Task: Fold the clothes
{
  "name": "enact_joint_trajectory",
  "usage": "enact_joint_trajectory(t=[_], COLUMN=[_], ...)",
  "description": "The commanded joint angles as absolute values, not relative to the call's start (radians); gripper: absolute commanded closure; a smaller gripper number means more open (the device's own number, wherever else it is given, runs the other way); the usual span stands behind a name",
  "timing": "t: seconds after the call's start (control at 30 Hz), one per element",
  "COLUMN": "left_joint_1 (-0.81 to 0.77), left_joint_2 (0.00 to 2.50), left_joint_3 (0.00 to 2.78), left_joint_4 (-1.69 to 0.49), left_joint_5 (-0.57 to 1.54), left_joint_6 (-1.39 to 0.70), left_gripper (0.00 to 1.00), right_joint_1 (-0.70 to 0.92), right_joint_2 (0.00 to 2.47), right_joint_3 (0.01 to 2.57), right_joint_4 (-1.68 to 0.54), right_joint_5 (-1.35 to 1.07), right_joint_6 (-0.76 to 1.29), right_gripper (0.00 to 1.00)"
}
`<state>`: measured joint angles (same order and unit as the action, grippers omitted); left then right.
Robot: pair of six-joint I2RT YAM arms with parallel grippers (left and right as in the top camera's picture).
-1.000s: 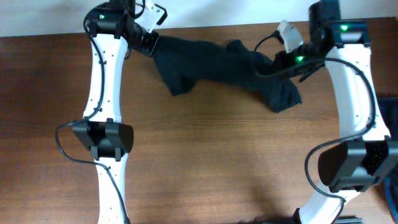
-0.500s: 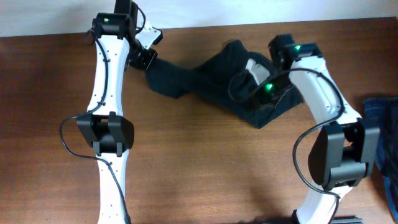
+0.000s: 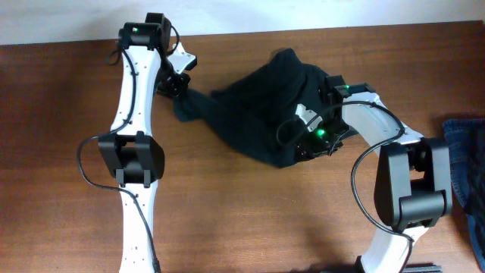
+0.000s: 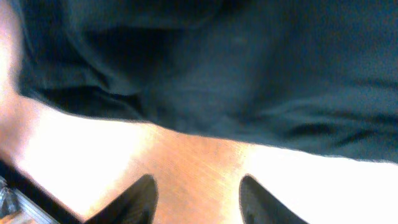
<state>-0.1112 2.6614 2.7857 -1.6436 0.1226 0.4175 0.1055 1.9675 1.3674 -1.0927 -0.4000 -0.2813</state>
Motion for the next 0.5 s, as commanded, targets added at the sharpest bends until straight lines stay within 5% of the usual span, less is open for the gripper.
enact_joint_trajectory(t=[0.0, 0.2, 0.47], left_joint_1=[-0.101, -0.101, -0.104], left_joint_2=[2.670, 2.653, 2.649], left_joint_3=[2.784, 2.835, 2.959], left_joint_4=[-1.632, -1.632, -1.563], left_joint_5=[0.107, 0.107, 0.255], left_joint_6=[0.421, 0.420, 0.243], left_gripper=[0.67, 0.50, 0.47], right_joint_1=[0.104, 0.104, 0.079], right_joint_2=[1.970, 1.968, 1.970], right_joint_3=[1.398, 1.567, 1.666], right_joint_4=[-1.089, -1.153, -1.081], right_joint_5=[-0.397, -0.406, -0.152], right_joint_6=[-0.279, -0.279, -0.174], right_gripper=[0.41, 0.17, 0.19])
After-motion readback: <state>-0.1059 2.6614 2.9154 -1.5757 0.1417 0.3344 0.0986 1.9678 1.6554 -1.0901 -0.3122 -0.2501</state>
